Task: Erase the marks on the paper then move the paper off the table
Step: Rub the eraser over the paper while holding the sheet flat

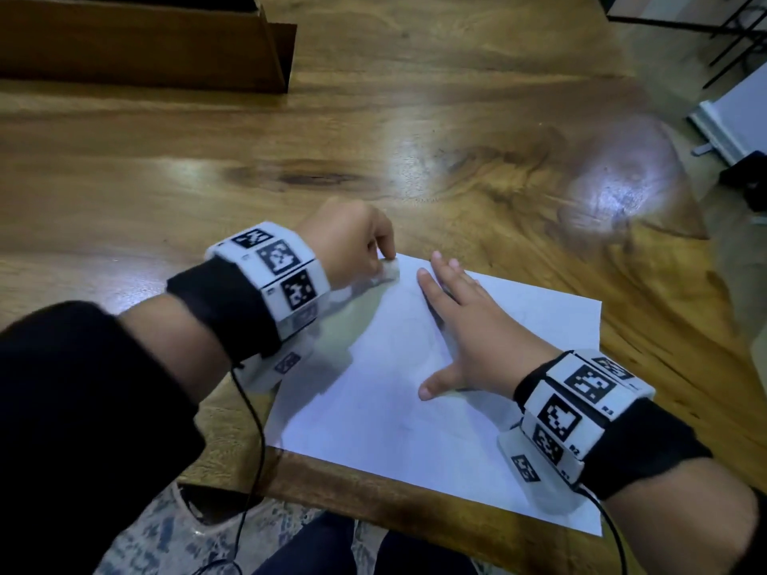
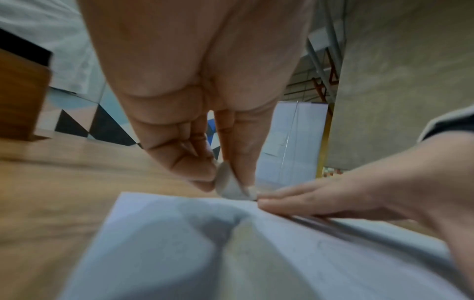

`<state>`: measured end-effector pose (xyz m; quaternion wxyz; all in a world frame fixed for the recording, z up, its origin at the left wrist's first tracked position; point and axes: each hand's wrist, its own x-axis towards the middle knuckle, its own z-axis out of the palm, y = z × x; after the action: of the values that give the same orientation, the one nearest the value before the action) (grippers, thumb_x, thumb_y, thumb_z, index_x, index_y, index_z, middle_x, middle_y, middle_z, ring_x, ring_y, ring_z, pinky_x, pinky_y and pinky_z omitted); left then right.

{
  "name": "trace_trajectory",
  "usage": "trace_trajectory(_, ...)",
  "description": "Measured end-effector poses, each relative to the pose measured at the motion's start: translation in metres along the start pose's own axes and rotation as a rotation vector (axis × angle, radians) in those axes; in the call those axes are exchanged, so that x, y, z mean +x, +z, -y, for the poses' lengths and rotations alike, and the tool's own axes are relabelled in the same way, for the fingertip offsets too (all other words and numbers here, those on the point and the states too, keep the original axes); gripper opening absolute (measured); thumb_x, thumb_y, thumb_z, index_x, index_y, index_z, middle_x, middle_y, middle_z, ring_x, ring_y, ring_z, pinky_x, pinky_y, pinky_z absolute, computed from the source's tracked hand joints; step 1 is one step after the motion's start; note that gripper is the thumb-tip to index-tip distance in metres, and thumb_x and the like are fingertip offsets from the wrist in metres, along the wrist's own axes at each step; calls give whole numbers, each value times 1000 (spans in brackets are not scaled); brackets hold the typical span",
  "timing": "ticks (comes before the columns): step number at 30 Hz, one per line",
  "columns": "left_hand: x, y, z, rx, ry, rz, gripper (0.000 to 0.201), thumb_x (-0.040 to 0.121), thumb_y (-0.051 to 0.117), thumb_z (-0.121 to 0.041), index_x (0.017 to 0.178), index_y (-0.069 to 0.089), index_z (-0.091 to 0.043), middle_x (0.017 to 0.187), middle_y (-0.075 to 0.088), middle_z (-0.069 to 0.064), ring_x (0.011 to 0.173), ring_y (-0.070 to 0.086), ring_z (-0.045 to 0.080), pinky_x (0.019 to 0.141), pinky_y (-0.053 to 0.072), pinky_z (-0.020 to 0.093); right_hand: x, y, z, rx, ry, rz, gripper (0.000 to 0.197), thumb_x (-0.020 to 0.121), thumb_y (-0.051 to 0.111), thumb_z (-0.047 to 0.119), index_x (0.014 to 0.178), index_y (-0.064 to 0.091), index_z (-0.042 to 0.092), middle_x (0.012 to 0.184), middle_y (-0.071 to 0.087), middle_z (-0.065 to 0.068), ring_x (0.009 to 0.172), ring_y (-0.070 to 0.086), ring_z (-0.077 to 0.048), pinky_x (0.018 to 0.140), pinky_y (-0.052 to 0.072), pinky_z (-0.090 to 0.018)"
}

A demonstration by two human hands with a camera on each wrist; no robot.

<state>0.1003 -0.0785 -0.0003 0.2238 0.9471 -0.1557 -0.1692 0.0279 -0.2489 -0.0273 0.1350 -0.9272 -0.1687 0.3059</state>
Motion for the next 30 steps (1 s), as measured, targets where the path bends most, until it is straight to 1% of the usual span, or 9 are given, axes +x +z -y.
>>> trace_trajectory(3,3,9,-4,51,22,-20,12,77,66,-20,85,69,-12,68,58,-1,70,49,15,65,34,18,-1,1,1,5,3,-9,134,60,81,53,149,-14,20,152,-33,0,141,-26,-14,109,-10,-20)
trace_trajectory(7,-5,11,-3,68,13,163,11,75,68,-15,86,70,-14,68,56,-3,69,51,15,47,35,9,-1,1,-1,11,9,-16,133,60,81,52,149,-13,23,152,-33,2,141,-26,-13,110,-7,-20)
trace_trajectory(8,-4,9,-2,53,-2,162,13,74,69,-15,87,71,-14,70,57,-2,71,53,16,47,34,8,-1,1,-1,11,9,-16,133,60,81,52,149,-13,23,152,-33,2,141,-26,-13,110,-6,-20)
trace_trajectory(10,-1,7,0,31,-25,56,15,75,66,-16,90,70,-12,74,63,3,78,59,23,61,40,19,-1,1,0,4,9,-16,133,61,81,52,149,-14,22,152,-33,2,141,-26,-13,111,-6,-21)
trace_trajectory(12,-1,8,-2,32,-42,-20,13,78,63,-16,88,69,-10,76,68,5,81,62,26,69,42,22,-1,1,1,-9,12,-12,133,62,80,52,149,-15,21,152,-33,1,141,-26,-14,112,-7,-22)
trace_trajectory(16,-6,11,-8,58,-5,69,10,78,62,-12,85,68,-7,59,52,-8,70,51,18,52,33,18,-1,1,0,-12,0,-9,132,63,80,52,149,-15,20,152,-33,-1,141,-27,-15,111,-9,-22)
trace_trajectory(20,3,-9,-5,25,14,-65,16,78,61,-10,92,69,-7,86,70,10,82,60,25,58,26,15,0,2,-2,-31,-1,-11,132,63,79,54,149,-16,20,152,-33,-1,141,-27,-15,112,-9,-23)
trace_trajectory(26,-10,3,-6,38,21,-5,14,75,65,-13,88,69,-11,71,59,0,71,53,17,64,34,20,1,-2,1,-144,20,-64,130,56,78,62,149,-8,33,156,-17,3,142,-10,-18,115,7,-32)
trace_trajectory(30,-13,18,-5,73,-46,-35,15,79,60,-12,93,66,-12,77,57,1,76,46,15,68,34,22,3,-7,3,-177,25,-63,128,55,77,64,149,-6,35,155,-10,4,139,-4,-19,114,10,-35)
